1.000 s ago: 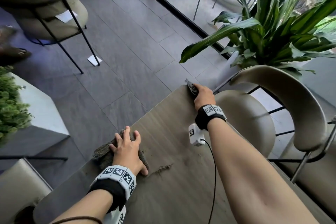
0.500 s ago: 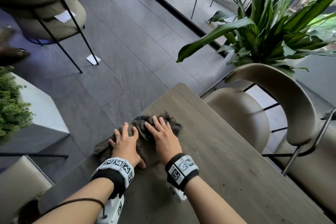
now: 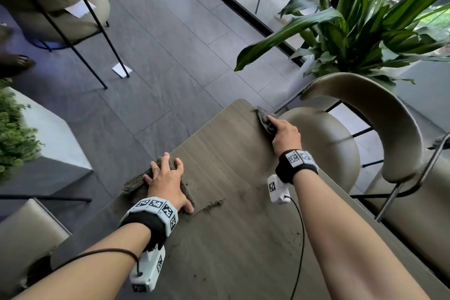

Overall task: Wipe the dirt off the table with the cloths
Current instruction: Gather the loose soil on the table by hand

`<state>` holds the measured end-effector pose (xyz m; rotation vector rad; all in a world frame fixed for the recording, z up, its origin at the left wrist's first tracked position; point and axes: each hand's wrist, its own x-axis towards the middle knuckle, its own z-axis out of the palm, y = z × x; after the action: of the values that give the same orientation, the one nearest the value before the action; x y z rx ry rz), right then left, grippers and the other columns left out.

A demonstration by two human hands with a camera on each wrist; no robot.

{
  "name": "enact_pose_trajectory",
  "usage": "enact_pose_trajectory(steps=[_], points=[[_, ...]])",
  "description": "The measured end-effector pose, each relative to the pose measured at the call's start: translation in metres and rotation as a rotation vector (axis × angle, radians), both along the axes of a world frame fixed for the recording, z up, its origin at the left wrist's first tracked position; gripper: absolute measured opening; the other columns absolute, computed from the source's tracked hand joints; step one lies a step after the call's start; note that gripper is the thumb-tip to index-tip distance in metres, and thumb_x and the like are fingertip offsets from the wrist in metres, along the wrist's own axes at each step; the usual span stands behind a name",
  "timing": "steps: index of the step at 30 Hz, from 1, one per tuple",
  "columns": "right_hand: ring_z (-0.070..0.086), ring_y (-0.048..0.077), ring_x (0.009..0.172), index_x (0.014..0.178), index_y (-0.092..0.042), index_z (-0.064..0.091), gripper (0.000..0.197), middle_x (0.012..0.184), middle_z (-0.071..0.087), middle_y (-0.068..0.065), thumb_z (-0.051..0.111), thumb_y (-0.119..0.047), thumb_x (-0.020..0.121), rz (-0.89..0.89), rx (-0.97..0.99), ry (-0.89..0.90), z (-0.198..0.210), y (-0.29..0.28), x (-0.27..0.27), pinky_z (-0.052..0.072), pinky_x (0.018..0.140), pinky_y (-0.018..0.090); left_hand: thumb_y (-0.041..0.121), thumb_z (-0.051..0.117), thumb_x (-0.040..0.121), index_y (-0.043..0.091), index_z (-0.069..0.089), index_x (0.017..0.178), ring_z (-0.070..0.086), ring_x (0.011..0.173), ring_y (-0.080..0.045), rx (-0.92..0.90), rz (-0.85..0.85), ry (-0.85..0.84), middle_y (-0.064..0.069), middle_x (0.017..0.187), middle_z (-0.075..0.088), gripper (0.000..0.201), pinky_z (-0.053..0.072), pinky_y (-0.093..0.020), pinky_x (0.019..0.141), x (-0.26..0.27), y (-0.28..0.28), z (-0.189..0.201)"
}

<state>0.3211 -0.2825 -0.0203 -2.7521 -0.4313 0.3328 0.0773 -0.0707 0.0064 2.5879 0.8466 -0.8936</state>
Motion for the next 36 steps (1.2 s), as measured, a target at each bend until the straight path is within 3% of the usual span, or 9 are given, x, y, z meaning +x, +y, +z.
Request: enact_pose_trajectory(steps=[4, 8, 12, 15, 22, 25, 29, 32, 36], points=[[0.053, 0.03, 0.12, 0.132, -0.026, 0.059, 0.067, 0.132, 0.058, 0.005, 0.044, 0.01, 0.078, -0.054, 0.037, -0.028, 0.013, 0.011, -0.009, 0.039, 0.103, 0.035, 0.055, 0.096, 0.044, 0.024, 0.019, 0.155, 0.008, 0.147, -0.04, 0.006, -0.005, 0.0, -0.008, 0.162, -0.003, 0.139, 0.03, -0.061, 0.114, 0.0, 0.0, 0.001], [0.051, 0.029, 0.124, 0.13, -0.021, 0.06, 0.068, 0.137, 0.054, 0.007, 0.044, 0.015, 0.075, 0.155, 0.159, -0.107, 0.02, 0.037, -0.087, 0.039, 0.105, 0.032, 0.056, 0.096, 0.044, 0.023, 0.018, 0.154, 0.009, 0.146, -0.039, 0.016, -0.012, -0.001, -0.009, 0.162, -0.003, 0.139, 0.031, -0.061, 0.113, -0.001, -0.001, 0.003], [0.014, 0.037, 0.146, 0.148, -0.021, 0.038, 0.074, 0.158, 0.021, 0.015, 0.04, 0.014, 0.083, 0.442, 0.028, 0.074, 0.013, 0.059, -0.17, 0.018, 0.118, 0.049, 0.056, 0.096, 0.044, 0.024, 0.019, 0.155, 0.01, 0.146, -0.039, 0.02, -0.01, -0.002, -0.008, 0.162, -0.001, 0.139, 0.031, -0.061, 0.113, 0.0, -0.002, 0.007], [0.004, 0.03, 0.149, 0.152, -0.027, 0.027, 0.074, 0.162, 0.008, 0.008, 0.037, 0.011, 0.089, 0.487, 0.011, 0.122, 0.01, 0.053, -0.174, 0.017, 0.12, 0.045, 0.056, 0.096, 0.045, 0.024, 0.019, 0.156, 0.009, 0.147, -0.039, 0.017, -0.005, -0.001, -0.008, 0.163, -0.002, 0.139, 0.03, -0.061, 0.114, 0.001, -0.002, 0.009], [0.011, 0.026, 0.149, 0.15, -0.033, 0.03, 0.089, 0.162, 0.013, 0.003, 0.035, 0.02, 0.079, 0.247, -0.033, 0.016, 0.003, -0.006, -0.087, 0.009, 0.119, 0.032, 0.054, 0.096, 0.046, 0.022, 0.017, 0.155, 0.008, 0.147, -0.041, 0.002, -0.011, 0.016, -0.011, 0.163, -0.004, 0.138, 0.028, -0.062, 0.115, 0.0, -0.001, 0.007], [0.026, 0.028, 0.144, 0.149, -0.032, 0.034, 0.085, 0.158, 0.027, 0.003, 0.036, 0.017, 0.08, 0.129, -0.062, -0.014, 0.002, -0.025, -0.044, 0.025, 0.115, 0.037, 0.053, 0.096, 0.045, 0.022, 0.019, 0.154, 0.01, 0.146, -0.041, 0.005, -0.014, 0.014, -0.011, 0.163, -0.004, 0.137, 0.029, -0.061, 0.114, 0.001, 0.0, 0.004], [0.054, 0.033, 0.119, 0.136, -0.035, 0.052, 0.069, 0.132, 0.058, 0.007, 0.04, 0.006, 0.083, -0.077, -0.036, 0.065, 0.002, -0.041, 0.0, 0.044, 0.1, 0.036, 0.055, 0.096, 0.044, 0.022, 0.021, 0.153, 0.012, 0.145, -0.04, 0.013, -0.025, 0.002, -0.011, 0.162, -0.002, 0.136, 0.03, -0.059, 0.113, 0.0, 0.001, 0.001], [0.054, 0.033, 0.118, 0.133, -0.029, 0.056, 0.065, 0.129, 0.059, 0.008, 0.042, 0.007, 0.081, -0.159, 0.001, 0.055, 0.01, -0.039, -0.001, 0.042, 0.099, 0.035, 0.056, 0.096, 0.043, 0.022, 0.022, 0.152, 0.014, 0.144, -0.039, 0.021, -0.029, -0.004, -0.011, 0.161, -0.001, 0.136, 0.03, -0.058, 0.113, 0.001, 0.001, 0.001], [0.057, 0.025, 0.109, 0.133, -0.02, 0.057, 0.071, 0.124, 0.059, 0.004, 0.044, 0.014, 0.073, -0.134, 0.222, -0.142, 0.025, -0.016, -0.064, 0.04, 0.093, 0.026, 0.056, 0.096, 0.044, 0.021, 0.021, 0.154, 0.013, 0.144, -0.039, 0.022, -0.03, 0.003, -0.012, 0.162, -0.001, 0.137, 0.031, -0.058, 0.113, 0.0, -0.001, 0.004]])
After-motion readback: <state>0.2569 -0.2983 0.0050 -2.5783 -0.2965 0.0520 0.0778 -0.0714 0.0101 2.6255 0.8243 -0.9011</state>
